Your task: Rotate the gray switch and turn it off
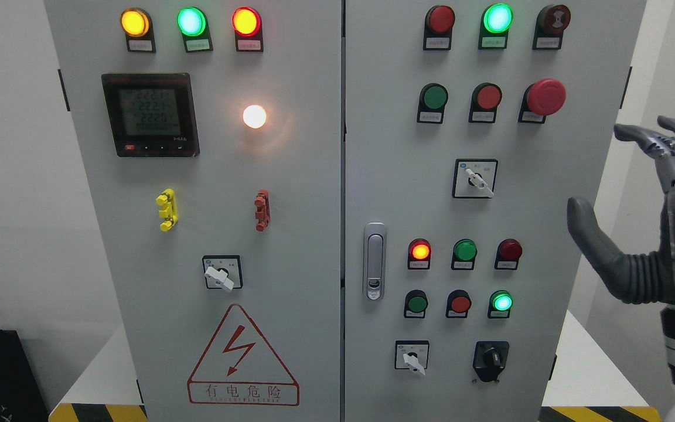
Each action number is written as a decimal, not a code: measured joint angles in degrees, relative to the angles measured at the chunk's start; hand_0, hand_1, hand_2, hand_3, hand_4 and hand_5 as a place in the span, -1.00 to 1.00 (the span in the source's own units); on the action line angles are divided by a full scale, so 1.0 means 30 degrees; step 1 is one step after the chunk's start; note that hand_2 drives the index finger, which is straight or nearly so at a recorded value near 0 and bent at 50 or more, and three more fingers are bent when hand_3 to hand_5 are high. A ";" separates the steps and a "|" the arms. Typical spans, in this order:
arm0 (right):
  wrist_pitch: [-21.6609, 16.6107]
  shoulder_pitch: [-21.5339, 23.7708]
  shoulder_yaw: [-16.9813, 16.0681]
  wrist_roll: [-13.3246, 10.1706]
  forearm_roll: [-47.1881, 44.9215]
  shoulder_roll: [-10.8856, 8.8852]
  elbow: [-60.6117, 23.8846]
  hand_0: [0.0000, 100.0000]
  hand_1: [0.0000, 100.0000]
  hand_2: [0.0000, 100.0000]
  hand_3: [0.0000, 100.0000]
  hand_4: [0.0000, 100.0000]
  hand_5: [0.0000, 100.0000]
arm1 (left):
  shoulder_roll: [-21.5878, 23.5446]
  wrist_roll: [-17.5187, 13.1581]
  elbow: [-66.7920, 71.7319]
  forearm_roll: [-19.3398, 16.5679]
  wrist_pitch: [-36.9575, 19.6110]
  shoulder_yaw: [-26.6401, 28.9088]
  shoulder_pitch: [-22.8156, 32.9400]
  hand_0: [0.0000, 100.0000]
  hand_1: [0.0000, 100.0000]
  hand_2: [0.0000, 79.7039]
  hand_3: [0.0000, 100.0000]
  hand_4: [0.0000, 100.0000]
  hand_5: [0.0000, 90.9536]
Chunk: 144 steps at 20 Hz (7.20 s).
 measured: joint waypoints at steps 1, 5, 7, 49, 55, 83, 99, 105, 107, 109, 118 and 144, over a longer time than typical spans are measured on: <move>0.0117 -0.0008 0.0065 -0.0001 0.0002 0.0044 0.0069 -0.40 -0.37 -0.21 0.57 0.56 0.88 | 0.0000 0.0000 0.0000 0.0000 -0.0002 0.0000 0.0000 -0.76 -0.22 -1.00 -1.00 -1.00 -1.00; 0.0766 -0.0097 0.0348 -0.0001 0.0010 0.0265 0.0390 -0.40 -0.39 -0.19 0.72 0.76 1.00 | 0.0000 0.0000 0.0000 0.0000 -0.0001 0.0000 0.0000 -0.76 -0.22 -1.00 -1.00 -1.00 -1.00; 0.1077 -0.0211 0.0523 -0.0001 0.0018 0.0436 0.0563 -0.41 -0.39 -0.15 0.78 0.79 1.00 | 0.0000 0.0000 0.0000 0.0000 -0.0001 0.0000 0.0000 -0.76 -0.22 -1.00 -1.00 -1.00 -1.00; 0.5843 -0.2170 0.2925 0.0038 0.1405 0.3119 0.2903 -0.73 -0.23 0.08 0.88 0.85 1.00 | 0.0000 -0.0008 0.0000 0.0000 -0.0002 0.0000 0.0000 -0.76 -0.22 -1.00 -1.00 -1.00 -1.00; 0.5844 -0.2416 0.2950 0.0037 0.1592 0.3186 0.3281 -0.74 -0.19 0.09 0.88 0.85 1.00 | 0.0000 -0.0011 0.0000 0.0000 -0.0002 0.0000 0.0000 -0.76 -0.22 -1.00 -1.00 -1.00 -1.00; 0.5847 -0.3071 0.3543 0.0040 0.2200 0.3464 0.4266 -0.74 -0.21 0.26 0.92 0.87 1.00 | 0.0003 -0.0012 0.0000 0.0000 -0.0003 0.0000 0.0000 -0.76 -0.22 -1.00 -1.00 -1.00 -1.00; 0.5881 -0.3191 0.3802 0.0089 0.2251 0.3866 0.4322 -0.68 -0.18 0.30 0.94 0.88 1.00 | 0.0002 -0.0017 0.0000 0.0000 -0.0011 0.0000 0.0000 -0.76 -0.22 -1.00 -1.00 -1.00 -1.00; 0.6032 -0.3278 0.3846 0.0086 0.2446 0.3913 0.4382 -0.68 -0.16 0.32 0.94 0.88 1.00 | -0.0001 -0.0018 0.0000 0.0000 -0.0023 0.0000 0.0000 -0.76 -0.22 -1.00 -1.00 -1.00 -1.00; 0.6105 -0.3307 0.3854 0.0086 0.2514 0.3932 0.4411 -0.69 -0.16 0.32 0.94 0.88 1.00 | -0.0001 -0.0018 0.0000 0.0000 -0.0027 0.0000 0.0000 -0.76 -0.22 -1.00 -1.00 -1.00 -1.00; 0.6154 -0.3337 0.3863 0.0086 0.2577 0.3943 0.4435 -0.69 -0.15 0.33 0.94 0.88 1.00 | -0.0001 -0.0018 0.0000 0.0000 -0.0037 0.0000 0.0001 -0.76 -0.22 -1.00 -1.00 -1.00 -1.00; 0.6429 -0.3484 0.3892 0.0086 0.2708 0.3973 0.4564 -0.65 -0.15 0.36 0.96 0.88 1.00 | -0.0001 -0.0021 0.0000 0.0000 -0.0064 0.0000 0.0000 -0.76 -0.22 -1.00 -1.00 -1.00 -1.00; 0.6618 -0.3561 0.3920 0.0068 0.2773 0.3988 0.4707 -0.35 -0.08 0.41 0.99 0.89 1.00 | 0.0004 -0.0010 0.0000 0.0000 -0.0003 -0.0001 0.0000 -0.76 -0.22 -1.00 -1.00 -1.00 -1.00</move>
